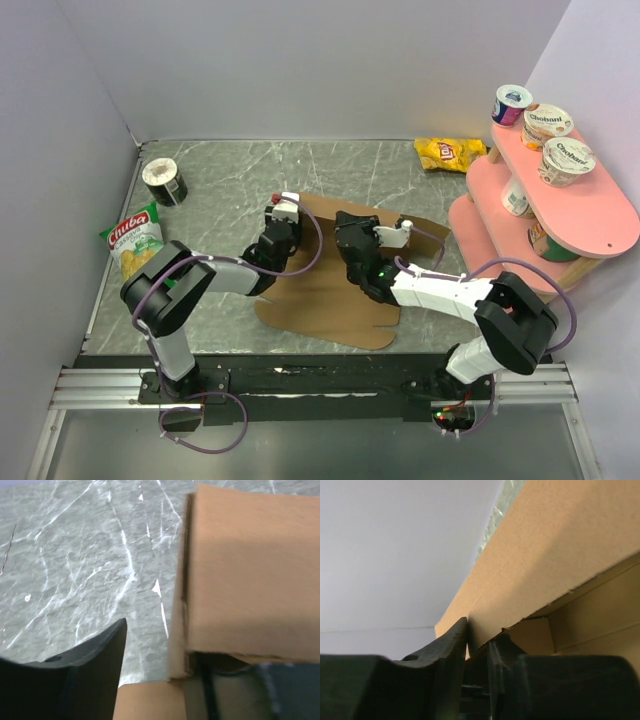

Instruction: Fold the paper box

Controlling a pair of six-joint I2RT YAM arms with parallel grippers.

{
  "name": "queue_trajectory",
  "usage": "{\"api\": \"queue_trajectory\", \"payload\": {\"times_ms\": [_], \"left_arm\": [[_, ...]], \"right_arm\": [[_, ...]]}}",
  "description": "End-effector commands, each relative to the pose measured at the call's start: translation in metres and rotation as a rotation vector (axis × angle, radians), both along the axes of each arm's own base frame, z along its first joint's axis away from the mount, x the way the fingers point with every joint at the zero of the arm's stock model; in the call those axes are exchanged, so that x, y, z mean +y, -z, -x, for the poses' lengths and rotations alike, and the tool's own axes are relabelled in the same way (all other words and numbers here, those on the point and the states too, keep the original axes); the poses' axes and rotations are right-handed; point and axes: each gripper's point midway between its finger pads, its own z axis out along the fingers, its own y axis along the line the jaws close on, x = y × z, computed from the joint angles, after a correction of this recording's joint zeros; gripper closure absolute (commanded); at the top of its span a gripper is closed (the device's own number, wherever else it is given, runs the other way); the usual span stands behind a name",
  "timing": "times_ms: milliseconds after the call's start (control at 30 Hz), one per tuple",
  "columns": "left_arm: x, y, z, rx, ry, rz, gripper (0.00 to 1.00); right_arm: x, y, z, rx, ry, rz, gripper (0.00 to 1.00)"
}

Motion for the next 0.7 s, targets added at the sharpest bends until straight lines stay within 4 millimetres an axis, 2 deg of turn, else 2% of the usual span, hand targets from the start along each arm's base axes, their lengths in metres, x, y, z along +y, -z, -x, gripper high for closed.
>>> {"api": "queue_trajectory", "payload": {"times_ms": [0,200,267,433,500,600,667], "left_arm": [[0.024,-0.004,0.002,0.027,-0.072,0.009,0.43],[0.018,-0.004,0.015,0.051,0.005,0.019,0.24],[0.009,-0.012,0.020,0.032,0.076,0.028,0.19],[0.002,-0.005,0.032,0.041,0.157,0.036,0.04],[-0.002,-0.002,0.031,0.044,0.177,0.045,0.03],[-0.008,0.002,0.027,0.062,0.189,0.069,0.03],[-0.008,0.002,0.020,0.072,0.170,0.100,0.03]], "right_arm": [[-0.012,0.012,0.010,0.038,-0.006,0.117,0.68],[-0.010,0.004,0.010,0.016,-0.019,0.105,0.51],[-0.010,0.003,0.011,0.006,-0.029,0.117,0.47],[-0.010,-0.010,0.012,-0.020,-0.042,0.113,0.19],[-0.010,-0.014,0.013,-0.027,-0.051,0.112,0.09],[-0.009,-0.019,0.016,-0.029,-0.071,0.108,0.01],[-0.010,-0.024,0.019,-0.032,-0.079,0.103,0.00]]}}
